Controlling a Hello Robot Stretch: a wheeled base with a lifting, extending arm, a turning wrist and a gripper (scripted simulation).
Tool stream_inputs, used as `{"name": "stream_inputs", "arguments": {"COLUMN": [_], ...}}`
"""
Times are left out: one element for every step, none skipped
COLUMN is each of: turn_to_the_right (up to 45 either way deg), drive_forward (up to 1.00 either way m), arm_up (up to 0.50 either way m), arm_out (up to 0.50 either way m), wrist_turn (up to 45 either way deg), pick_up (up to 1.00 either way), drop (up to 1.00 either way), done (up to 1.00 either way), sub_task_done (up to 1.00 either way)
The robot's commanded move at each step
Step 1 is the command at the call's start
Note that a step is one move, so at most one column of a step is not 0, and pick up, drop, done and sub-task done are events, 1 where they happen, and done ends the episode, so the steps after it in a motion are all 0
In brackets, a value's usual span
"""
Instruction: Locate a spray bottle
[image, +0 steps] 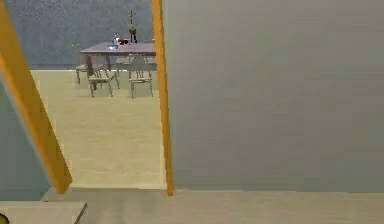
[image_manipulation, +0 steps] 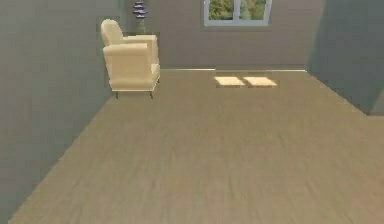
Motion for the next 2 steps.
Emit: {"name": "stream_inputs", "arguments": {"turn_to_the_right": [-15.0, 0.0], "drive_forward": [0.00, 0.70], "arm_up": [0.00, 0.00], "arm_out": [0.00, 0.00], "wrist_turn": [0.0, 0.0], "pick_up": [0.00, 0.00], "drop": [0.00, 0.00], "done": [0.00, 0.00], "sub_task_done": [0.00, 0.00]}}
